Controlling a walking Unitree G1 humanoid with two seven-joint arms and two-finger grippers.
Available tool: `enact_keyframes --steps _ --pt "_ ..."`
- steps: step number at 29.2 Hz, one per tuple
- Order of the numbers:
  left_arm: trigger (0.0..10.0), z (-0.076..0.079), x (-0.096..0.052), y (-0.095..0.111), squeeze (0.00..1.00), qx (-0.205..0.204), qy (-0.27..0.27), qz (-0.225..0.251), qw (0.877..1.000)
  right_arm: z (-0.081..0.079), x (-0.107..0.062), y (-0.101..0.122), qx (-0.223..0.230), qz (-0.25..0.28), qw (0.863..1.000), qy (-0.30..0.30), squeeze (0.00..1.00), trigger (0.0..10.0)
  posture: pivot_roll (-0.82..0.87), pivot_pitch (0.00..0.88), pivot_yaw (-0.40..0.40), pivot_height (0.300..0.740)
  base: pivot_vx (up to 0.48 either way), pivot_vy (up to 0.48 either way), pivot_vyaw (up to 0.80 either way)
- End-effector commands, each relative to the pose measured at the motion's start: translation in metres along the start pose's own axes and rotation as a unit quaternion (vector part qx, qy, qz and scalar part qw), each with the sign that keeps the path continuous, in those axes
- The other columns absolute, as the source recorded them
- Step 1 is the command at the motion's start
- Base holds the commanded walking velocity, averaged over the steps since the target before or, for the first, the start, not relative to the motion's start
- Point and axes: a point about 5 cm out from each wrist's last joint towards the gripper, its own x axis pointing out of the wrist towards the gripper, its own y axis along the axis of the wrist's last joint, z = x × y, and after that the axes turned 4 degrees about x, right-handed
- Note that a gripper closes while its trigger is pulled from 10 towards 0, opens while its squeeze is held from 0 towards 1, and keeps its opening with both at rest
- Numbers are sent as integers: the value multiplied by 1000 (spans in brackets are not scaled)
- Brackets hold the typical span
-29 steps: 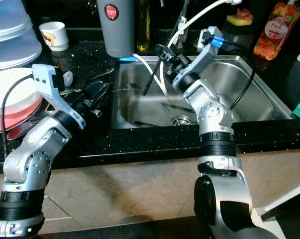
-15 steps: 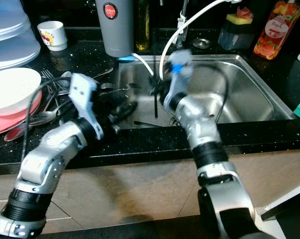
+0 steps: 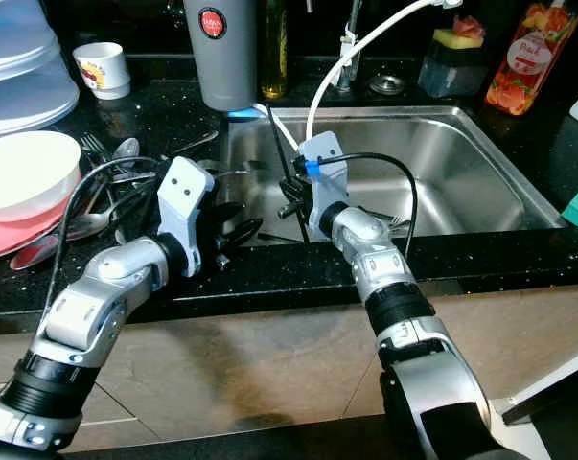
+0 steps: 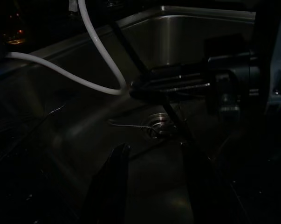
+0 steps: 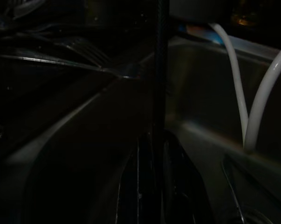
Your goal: Kitchen organization
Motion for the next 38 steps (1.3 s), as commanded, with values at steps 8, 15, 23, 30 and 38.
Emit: enact_keyframes --steps 8,15,23,30,38 --pt "10000 0 -3 -8 0 -13 3 -22 1000 3 -1 -7 -22 -19 1000 -2 1000 10000 -15 172 -27 740 0 0 0" --pt "10000 -10 -2 8 0 -22 49 8 999 15 -2 7 -29 15 998 -51 0 10000 -16 173 -26 740 0 0 0" --pt "10000 -20 -17 34 0 -8 182 -1 983 14 -3 25 -23 59 997 -36 0 10000 -12 181 -24 740 0 0 0" --pt "10000 -27 -35 29 1000 -25 292 -64 954 3 0 27 -23 67 997 -6 0 10000 -2 172 -22 740 0 0 0" --pt "10000 -33 -44 19 0 -55 355 -107 927 -2 0 27 -26 63 998 16 0 10000 -2 164 -20 740 0 0 0"
